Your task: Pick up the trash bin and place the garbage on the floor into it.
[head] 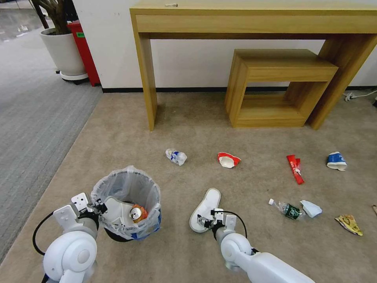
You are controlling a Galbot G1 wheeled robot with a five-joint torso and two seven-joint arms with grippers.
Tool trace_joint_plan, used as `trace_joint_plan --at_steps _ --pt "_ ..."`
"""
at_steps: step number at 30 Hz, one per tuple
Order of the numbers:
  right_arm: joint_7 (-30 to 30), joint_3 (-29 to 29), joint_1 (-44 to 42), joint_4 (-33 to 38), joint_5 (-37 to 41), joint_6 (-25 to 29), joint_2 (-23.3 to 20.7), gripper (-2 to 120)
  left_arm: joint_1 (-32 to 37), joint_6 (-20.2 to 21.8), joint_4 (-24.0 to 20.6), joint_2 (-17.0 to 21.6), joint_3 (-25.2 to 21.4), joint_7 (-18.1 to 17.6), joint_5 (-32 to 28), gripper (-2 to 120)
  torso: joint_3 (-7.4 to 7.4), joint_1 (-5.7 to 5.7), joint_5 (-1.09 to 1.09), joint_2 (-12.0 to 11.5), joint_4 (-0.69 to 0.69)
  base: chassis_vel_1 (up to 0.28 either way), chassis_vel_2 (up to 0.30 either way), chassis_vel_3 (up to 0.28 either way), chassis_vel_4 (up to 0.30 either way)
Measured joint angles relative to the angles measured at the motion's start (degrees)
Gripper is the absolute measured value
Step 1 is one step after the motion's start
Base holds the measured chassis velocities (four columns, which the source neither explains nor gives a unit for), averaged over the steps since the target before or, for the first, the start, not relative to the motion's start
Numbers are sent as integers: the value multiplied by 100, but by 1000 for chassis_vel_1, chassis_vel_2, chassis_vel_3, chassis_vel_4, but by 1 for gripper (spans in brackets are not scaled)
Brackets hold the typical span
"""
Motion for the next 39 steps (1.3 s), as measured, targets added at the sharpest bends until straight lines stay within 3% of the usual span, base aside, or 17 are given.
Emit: trace_joint_plan --at_steps 29,39 --pt "-22 42 372 -462 20 112 562 83 28 -26 -70 46 -27 2 -39 1 0 0 -1 0 0 0 0 0 0" --pt "-43 127 315 -447 9 133 501 82 30 -32 -81 62 -33 3 -43 1 0 0 0 0 0 0 0 0 0"
